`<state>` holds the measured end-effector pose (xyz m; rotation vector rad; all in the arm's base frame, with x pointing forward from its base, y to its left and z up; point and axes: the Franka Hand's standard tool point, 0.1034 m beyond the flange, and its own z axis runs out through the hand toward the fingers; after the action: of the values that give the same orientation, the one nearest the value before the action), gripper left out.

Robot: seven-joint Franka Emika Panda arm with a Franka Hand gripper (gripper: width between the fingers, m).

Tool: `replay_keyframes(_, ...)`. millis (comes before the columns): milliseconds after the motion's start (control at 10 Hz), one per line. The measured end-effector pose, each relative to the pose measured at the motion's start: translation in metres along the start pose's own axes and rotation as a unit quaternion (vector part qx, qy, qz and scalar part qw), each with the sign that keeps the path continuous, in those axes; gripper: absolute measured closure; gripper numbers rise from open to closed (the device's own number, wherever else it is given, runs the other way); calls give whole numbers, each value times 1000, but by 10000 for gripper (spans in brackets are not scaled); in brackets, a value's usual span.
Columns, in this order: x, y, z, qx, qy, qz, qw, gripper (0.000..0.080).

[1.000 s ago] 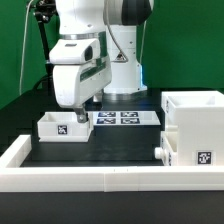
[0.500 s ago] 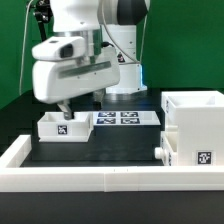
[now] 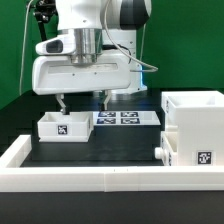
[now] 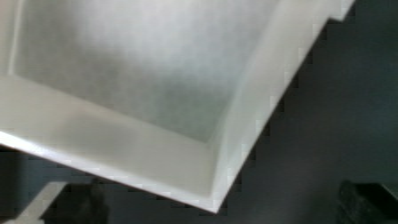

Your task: Assemble drawer

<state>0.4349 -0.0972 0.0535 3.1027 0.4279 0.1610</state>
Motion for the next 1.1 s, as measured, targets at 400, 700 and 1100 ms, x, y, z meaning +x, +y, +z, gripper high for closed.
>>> replay_keyframes(400, -6, -10, 10, 11, -20, 105, 994, 150)
replay_keyframes(700, -12, -24, 16, 19, -46, 111, 993, 150)
replay_keyframes(1100, -9, -29, 22, 51, -110, 113, 986, 150)
